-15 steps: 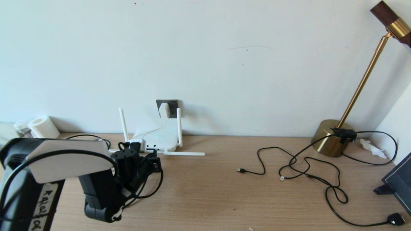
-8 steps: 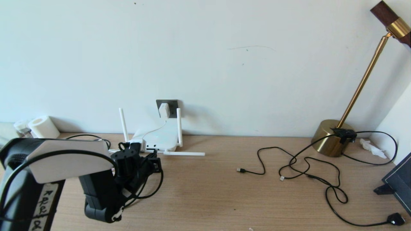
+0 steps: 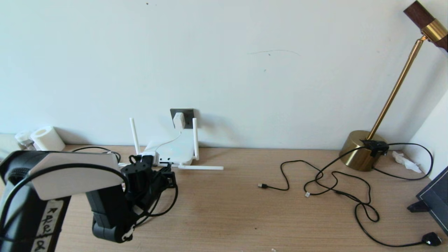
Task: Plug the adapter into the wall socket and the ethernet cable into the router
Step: Plug cable into router interface
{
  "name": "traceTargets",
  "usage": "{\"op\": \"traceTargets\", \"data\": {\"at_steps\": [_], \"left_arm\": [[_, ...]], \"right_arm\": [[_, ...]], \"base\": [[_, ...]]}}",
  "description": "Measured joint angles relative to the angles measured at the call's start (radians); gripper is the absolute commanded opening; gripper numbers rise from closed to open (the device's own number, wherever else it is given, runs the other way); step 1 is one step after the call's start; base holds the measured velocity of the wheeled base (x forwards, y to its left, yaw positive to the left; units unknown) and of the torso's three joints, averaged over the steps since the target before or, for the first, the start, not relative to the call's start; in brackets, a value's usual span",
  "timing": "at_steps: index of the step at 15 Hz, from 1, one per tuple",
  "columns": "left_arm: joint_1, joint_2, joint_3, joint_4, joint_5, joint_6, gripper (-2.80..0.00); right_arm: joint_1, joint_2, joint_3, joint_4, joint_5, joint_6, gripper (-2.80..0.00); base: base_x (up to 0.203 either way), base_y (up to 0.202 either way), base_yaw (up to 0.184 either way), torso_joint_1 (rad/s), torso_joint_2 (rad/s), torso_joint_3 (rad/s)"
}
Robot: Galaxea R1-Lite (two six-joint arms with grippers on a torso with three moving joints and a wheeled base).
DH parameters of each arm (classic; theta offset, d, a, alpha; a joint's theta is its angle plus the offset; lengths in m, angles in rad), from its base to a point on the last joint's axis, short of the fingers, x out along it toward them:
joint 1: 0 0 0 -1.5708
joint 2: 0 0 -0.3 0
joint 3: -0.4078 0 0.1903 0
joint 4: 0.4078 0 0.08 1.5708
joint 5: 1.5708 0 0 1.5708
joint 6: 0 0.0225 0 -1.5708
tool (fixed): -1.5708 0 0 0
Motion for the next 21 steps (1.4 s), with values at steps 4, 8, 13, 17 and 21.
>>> {"op": "traceTargets", "data": {"at_steps": [4, 8, 13, 17, 21], "left_arm": [[0.000, -0.001, -0.002, 0.001, 0.000, 0.000, -2.80], [0.000, -0.001, -0.003, 0.001, 0.000, 0.000, -2.80], [0.000, 0.000, -0.003, 0.000, 0.000, 0.001, -2.80], [0.000, 0.001, -0.004, 0.000, 0.000, 0.001, -2.80], [-0.003, 0.002, -0.004, 0.000, 0.000, 0.001, -2.80]], "right_arm": [[0.000, 0.000, 0.000, 0.000, 0.000, 0.000, 0.00], [0.000, 0.000, 0.000, 0.000, 0.000, 0.000, 0.00], [0.000, 0.000, 0.000, 0.000, 0.000, 0.000, 0.00], [0.000, 0.000, 0.000, 0.000, 0.000, 0.000, 0.00], [0.000, 0.000, 0.000, 0.000, 0.000, 0.000, 0.00]], "base": [[0.000, 0.000, 0.000, 0.000, 0.00, 0.000], [0.000, 0.000, 0.000, 0.000, 0.00, 0.000], [0.000, 0.000, 0.000, 0.000, 0.00, 0.000], [0.000, 0.000, 0.000, 0.000, 0.00, 0.000], [0.000, 0.000, 0.000, 0.000, 0.00, 0.000]]}}
